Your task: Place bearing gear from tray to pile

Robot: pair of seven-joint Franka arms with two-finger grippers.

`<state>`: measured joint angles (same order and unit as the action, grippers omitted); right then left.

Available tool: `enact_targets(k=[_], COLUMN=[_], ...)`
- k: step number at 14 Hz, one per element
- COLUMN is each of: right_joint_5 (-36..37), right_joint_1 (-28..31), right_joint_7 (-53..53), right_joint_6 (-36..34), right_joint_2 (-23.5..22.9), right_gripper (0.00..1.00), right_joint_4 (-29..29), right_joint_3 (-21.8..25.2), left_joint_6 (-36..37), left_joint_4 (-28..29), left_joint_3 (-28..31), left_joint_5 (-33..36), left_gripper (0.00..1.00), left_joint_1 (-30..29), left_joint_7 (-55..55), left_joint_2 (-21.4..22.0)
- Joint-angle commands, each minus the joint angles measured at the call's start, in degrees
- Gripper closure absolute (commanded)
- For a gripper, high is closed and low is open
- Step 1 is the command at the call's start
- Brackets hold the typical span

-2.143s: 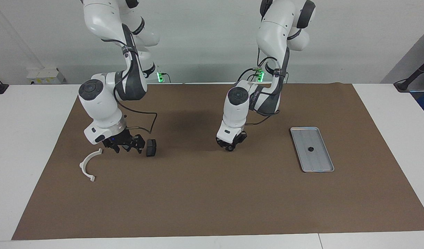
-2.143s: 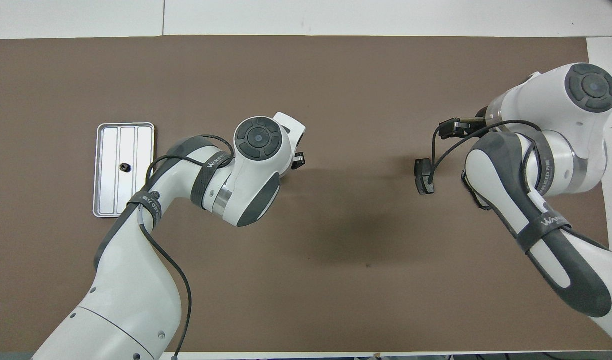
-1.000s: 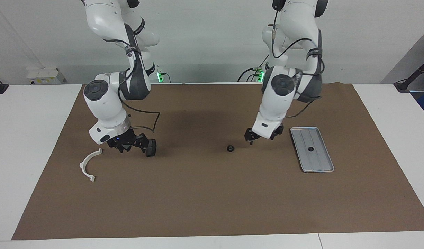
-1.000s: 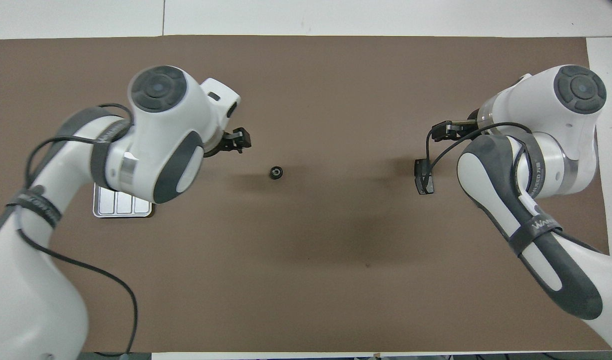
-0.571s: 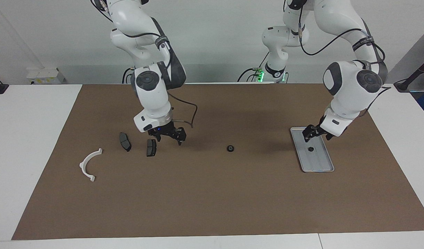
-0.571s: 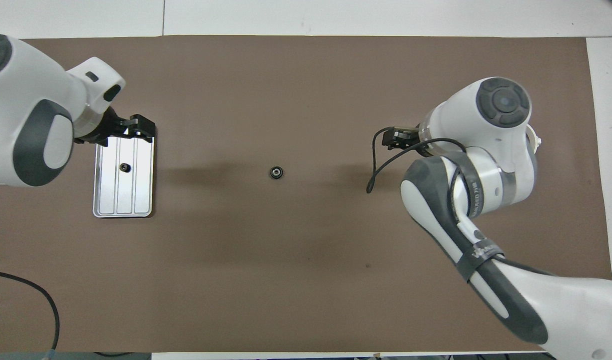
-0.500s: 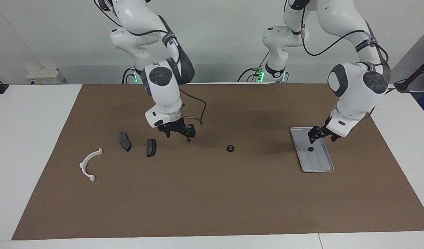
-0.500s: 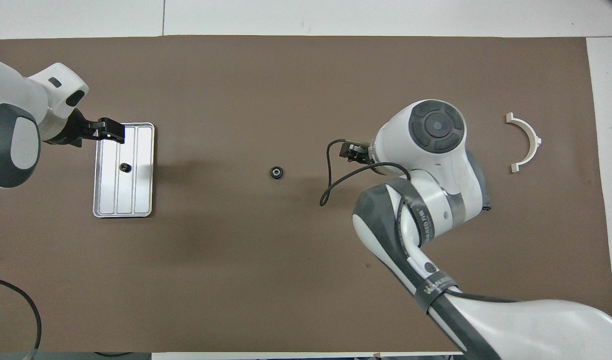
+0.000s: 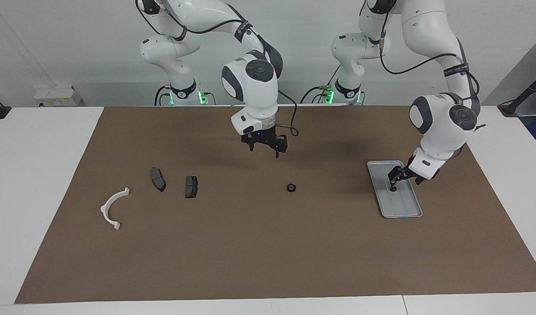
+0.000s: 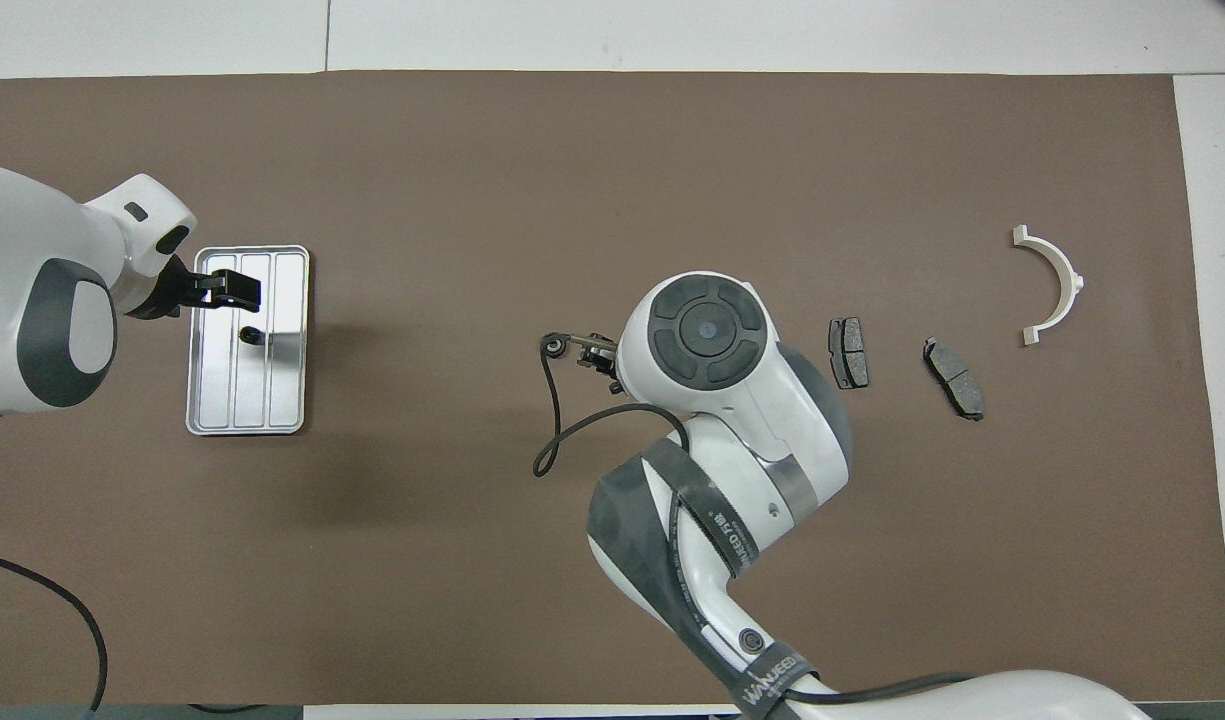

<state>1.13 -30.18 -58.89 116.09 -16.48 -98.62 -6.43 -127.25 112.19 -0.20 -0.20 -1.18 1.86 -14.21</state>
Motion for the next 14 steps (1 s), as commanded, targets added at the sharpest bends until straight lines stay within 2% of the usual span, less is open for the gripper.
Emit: enact_targets(k=[1, 4, 5, 9, 14], right_joint_5=[3.7, 8.0, 8.0, 8.1, 8.5], right_joint_1=[-2.3, -4.9, -4.8, -4.1, -4.0], right_joint_7=[-4.1, -11.1, -11.2, -11.2, -10.9], right_joint_6=[-4.4, -7.2, -7.9, -5.5, 0.8], right_joint_2=[-8.8, -22.0, -23.9, -26.6, -28.9], right_gripper=[0.0, 0.0, 0.0, 0.0, 0.0], right_joint_4=[10.3, 24.6, 27.2, 29.8, 29.5], right_joint_3=[0.2, 0.2, 0.2, 0.3, 0.0], left_joint_6=[-6.2, -7.0, -7.4, -9.6, -12.6], left_joint_4=[5.6, 5.8, 6.3, 6.6, 9.4], left_joint_3=[-0.5, -0.5, -0.6, -0.6, -0.6], left_joint_5=[-0.8, -0.8, -0.8, -0.8, -0.8], left_gripper=[0.02, 0.03, 0.03, 0.04, 0.05], left_joint_1=[-0.6, -0.5, -0.5, -0.2, -0.2], left_joint_7=[1.0, 1.1, 1.1, 1.0, 1.0], left_joint_2=[1.6, 1.2, 1.2, 0.4, 0.1])
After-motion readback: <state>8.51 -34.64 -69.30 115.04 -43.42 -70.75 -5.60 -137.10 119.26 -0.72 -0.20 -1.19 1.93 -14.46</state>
